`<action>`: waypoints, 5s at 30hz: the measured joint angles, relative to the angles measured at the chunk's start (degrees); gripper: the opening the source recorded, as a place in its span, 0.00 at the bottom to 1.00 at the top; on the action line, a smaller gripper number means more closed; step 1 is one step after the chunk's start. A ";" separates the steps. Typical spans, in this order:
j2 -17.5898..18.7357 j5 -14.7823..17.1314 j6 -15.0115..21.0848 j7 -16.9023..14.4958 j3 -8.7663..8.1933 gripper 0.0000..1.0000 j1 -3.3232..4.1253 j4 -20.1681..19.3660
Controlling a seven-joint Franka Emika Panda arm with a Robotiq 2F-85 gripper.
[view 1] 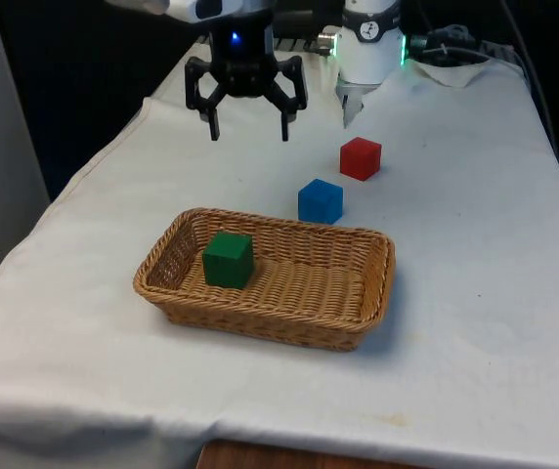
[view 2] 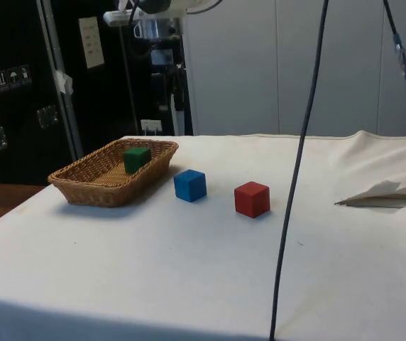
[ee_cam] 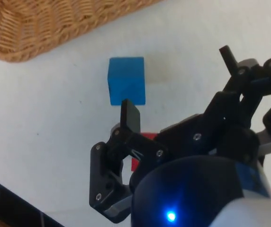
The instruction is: Pick up exactly two blocks and place them into the basket.
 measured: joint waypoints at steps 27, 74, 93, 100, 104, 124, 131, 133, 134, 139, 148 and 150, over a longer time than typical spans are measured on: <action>-6.13 -1.26 5.96 6.99 3.90 1.00 0.86 -12.83; 2.41 1.43 11.75 15.81 11.12 1.00 0.74 -11.57; -0.34 -1.66 10.31 17.48 10.94 1.00 0.69 -12.55; 2.23 -1.83 10.94 16.79 10.60 1.00 0.40 -11.29; 2.23 -2.46 10.94 16.50 10.26 1.00 0.29 -11.34; 4.24 -2.75 12.61 16.62 11.06 1.00 0.17 -11.34; 5.27 -2.64 13.35 17.02 11.46 1.00 0.17 -11.23; 5.33 -2.64 13.41 17.02 11.46 0.79 0.17 -11.17; 5.33 -2.64 13.41 17.02 11.46 0.68 0.17 -11.23; 5.33 -2.64 13.41 17.02 11.46 0.24 0.17 -11.23; 5.33 -2.64 13.41 17.02 11.46 0.02 0.17 -11.17; 5.33 -2.64 13.41 17.02 11.46 0.02 0.17 -11.17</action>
